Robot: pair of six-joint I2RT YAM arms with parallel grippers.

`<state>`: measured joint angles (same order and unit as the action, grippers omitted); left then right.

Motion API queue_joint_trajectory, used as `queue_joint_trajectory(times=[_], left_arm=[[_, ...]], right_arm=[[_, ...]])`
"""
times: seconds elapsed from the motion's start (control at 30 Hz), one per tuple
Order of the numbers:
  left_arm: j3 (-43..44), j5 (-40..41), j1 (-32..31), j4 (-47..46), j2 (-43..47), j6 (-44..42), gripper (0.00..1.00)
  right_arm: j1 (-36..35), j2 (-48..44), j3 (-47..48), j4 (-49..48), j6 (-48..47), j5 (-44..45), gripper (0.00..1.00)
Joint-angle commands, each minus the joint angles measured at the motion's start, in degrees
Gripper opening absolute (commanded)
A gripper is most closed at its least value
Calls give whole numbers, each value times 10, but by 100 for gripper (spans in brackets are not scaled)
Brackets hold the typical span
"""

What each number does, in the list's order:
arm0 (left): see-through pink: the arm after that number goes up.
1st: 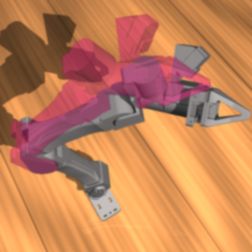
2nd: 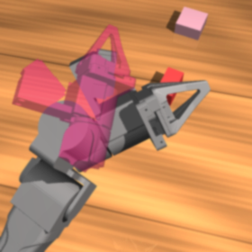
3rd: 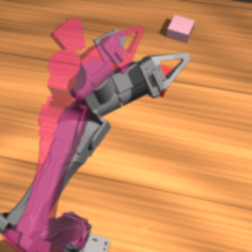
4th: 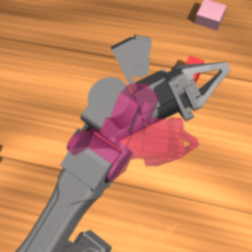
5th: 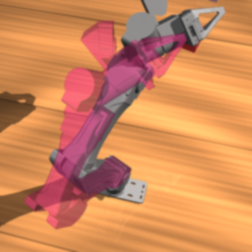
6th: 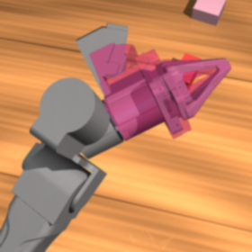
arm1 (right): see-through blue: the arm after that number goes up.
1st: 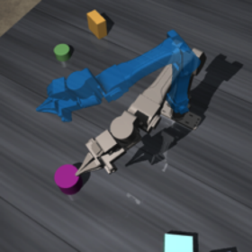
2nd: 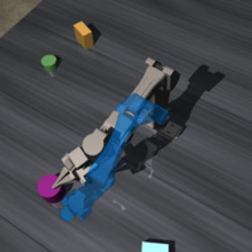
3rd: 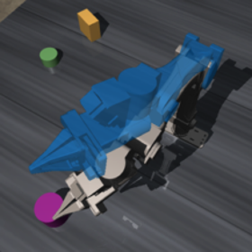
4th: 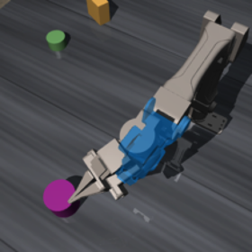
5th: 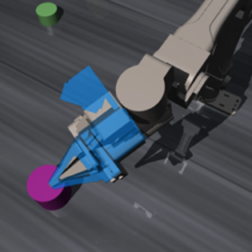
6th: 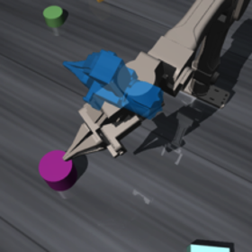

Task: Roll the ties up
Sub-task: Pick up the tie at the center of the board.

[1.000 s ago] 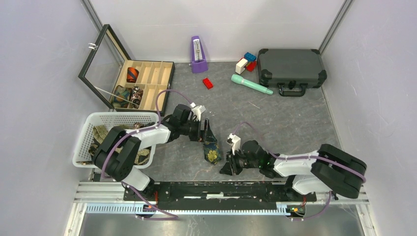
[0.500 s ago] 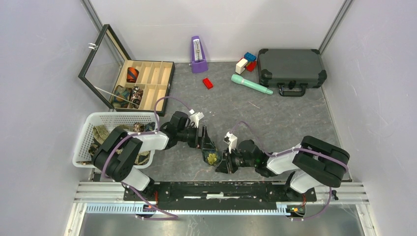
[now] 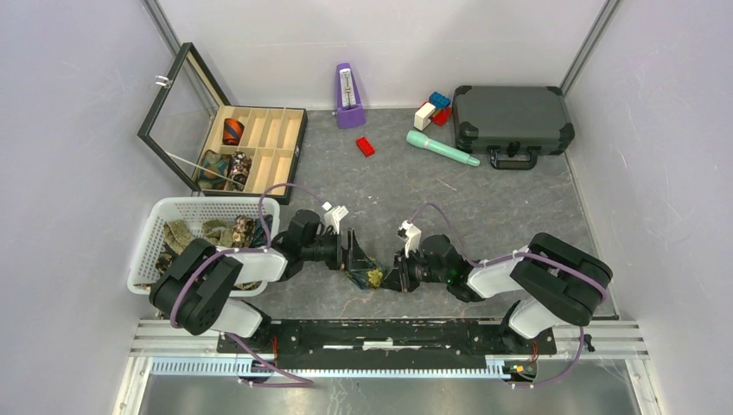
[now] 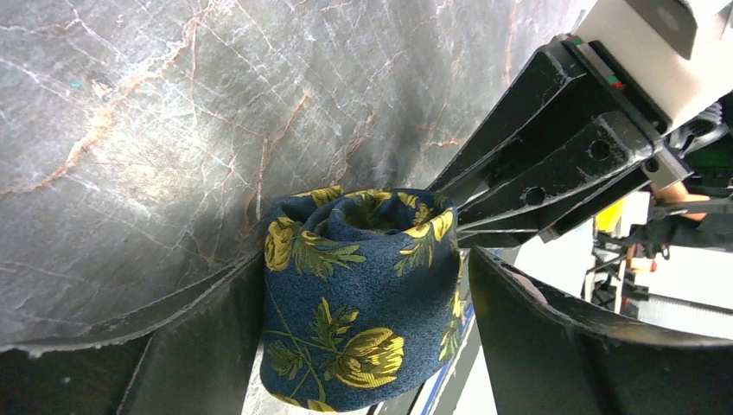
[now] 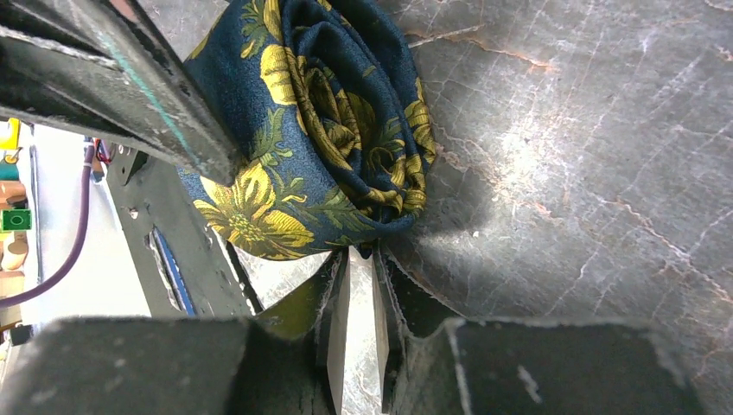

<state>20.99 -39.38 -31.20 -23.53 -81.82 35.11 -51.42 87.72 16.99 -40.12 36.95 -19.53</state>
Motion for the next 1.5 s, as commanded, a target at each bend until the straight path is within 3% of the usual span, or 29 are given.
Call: queue_joint_trajectory(times=[0.0, 0.07, 0.57, 0.9, 1.2, 1.47], left_arm=[[-27, -2, 3, -67, 9, 59, 93], [-33, -3, 3, -73, 14, 67, 100], [-80, 58, 0, 84, 144, 71, 99], [-97, 67, -7, 73, 150, 83, 97], [-89, 72, -30, 54, 117, 96, 89], [-82, 89, -57, 9, 71, 114, 90]], right_arm=[[3, 12, 15, 8, -19, -7, 21], [3, 19, 14, 0, -16, -12, 21], [3, 26, 32, 19, -32, -9, 20], [2, 34, 40, 18, -33, -10, 19], [3, 41, 50, 15, -32, -11, 19], [0, 45, 57, 12, -33, -16, 18]])
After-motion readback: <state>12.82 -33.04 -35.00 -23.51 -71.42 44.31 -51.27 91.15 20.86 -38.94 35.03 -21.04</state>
